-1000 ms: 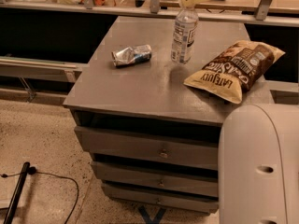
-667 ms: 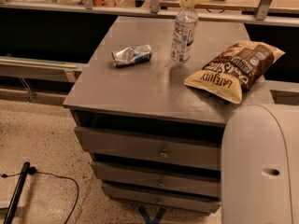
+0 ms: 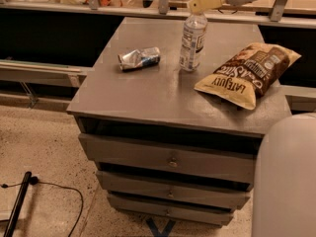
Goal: Place blue plastic bottle upright
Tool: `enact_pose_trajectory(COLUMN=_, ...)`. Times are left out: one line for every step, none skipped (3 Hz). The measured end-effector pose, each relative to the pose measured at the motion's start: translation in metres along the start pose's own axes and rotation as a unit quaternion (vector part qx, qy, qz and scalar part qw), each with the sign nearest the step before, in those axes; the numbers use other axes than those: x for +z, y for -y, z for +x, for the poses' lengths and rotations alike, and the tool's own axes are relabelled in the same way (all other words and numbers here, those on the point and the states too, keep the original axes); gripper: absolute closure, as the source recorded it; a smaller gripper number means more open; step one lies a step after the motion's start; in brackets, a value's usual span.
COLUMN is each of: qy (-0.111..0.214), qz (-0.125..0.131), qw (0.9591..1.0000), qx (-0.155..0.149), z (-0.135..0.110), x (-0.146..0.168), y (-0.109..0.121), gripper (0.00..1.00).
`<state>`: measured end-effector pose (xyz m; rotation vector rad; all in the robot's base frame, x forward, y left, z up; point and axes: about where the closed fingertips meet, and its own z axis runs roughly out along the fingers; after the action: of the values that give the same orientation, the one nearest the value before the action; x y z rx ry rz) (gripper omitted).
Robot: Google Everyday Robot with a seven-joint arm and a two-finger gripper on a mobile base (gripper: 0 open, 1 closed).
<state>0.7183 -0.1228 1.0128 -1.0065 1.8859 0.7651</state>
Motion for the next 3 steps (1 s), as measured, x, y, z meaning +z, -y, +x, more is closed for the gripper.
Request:
enact_pose_trajectory(qy=0.000, qz=0.005, qw=1.0000, qx=0.002, z=0.0118, x=0.0068, y=-0.0110, gripper=0.74)
enact_pose_trajectory(qy=0.002, qz=0.009, qw=1.0000, qx=0.001, z=0.0168, x=0.0091, y=-0.0169, gripper=0.53)
enact_pose_trajectory(qy=0.002, qz=0.009, qw=1.0000, qx=0.001, z=0.0151, x=0.0083, y=-0.0172, gripper=0.29)
